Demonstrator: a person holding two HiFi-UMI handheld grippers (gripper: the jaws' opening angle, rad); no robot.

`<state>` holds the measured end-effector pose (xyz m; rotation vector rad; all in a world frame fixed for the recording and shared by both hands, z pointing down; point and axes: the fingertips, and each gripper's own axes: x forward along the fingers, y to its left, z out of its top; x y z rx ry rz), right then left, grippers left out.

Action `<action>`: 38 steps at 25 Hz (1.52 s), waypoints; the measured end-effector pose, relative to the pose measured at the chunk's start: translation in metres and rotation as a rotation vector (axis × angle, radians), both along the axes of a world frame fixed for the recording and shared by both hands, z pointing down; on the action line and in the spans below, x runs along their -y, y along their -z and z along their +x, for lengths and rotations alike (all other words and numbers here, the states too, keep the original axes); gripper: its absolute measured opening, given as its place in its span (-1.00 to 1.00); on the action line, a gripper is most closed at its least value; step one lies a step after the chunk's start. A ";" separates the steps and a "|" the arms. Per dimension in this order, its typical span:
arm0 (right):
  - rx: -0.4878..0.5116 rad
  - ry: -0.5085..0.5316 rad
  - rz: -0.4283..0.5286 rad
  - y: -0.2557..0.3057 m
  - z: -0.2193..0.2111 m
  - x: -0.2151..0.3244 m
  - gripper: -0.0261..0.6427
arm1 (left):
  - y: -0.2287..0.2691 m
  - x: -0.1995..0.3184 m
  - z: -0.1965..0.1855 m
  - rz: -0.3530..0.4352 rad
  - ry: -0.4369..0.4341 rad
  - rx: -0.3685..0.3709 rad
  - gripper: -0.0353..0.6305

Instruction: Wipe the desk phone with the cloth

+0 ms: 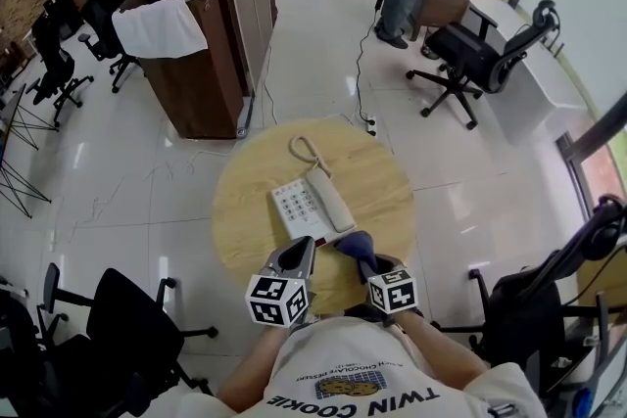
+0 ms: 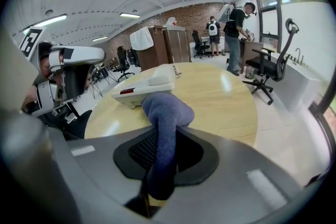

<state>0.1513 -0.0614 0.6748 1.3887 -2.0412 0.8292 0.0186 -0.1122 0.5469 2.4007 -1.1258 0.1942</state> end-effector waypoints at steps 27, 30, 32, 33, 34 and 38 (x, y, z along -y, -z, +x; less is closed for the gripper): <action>0.000 -0.055 0.002 0.006 0.052 0.066 -0.72 | -0.007 0.023 0.002 -0.042 0.090 0.015 -0.92; 0.014 -0.011 0.002 0.006 0.041 0.077 -0.72 | -0.009 0.027 0.007 -0.048 0.104 0.022 -0.92; 0.021 0.011 0.005 0.007 0.034 0.085 -0.72 | -0.009 0.029 0.008 -0.052 0.116 0.023 -0.92; 0.025 0.020 0.007 0.008 0.031 0.089 -0.72 | -0.009 0.030 0.008 -0.053 0.124 0.023 -0.92; 0.030 0.029 0.010 0.010 0.029 0.094 -0.72 | -0.009 0.031 0.007 -0.055 0.133 0.024 -0.92; 0.054 0.061 0.016 0.013 0.022 0.115 -0.72 | -0.010 0.035 0.004 -0.064 0.172 0.031 -0.92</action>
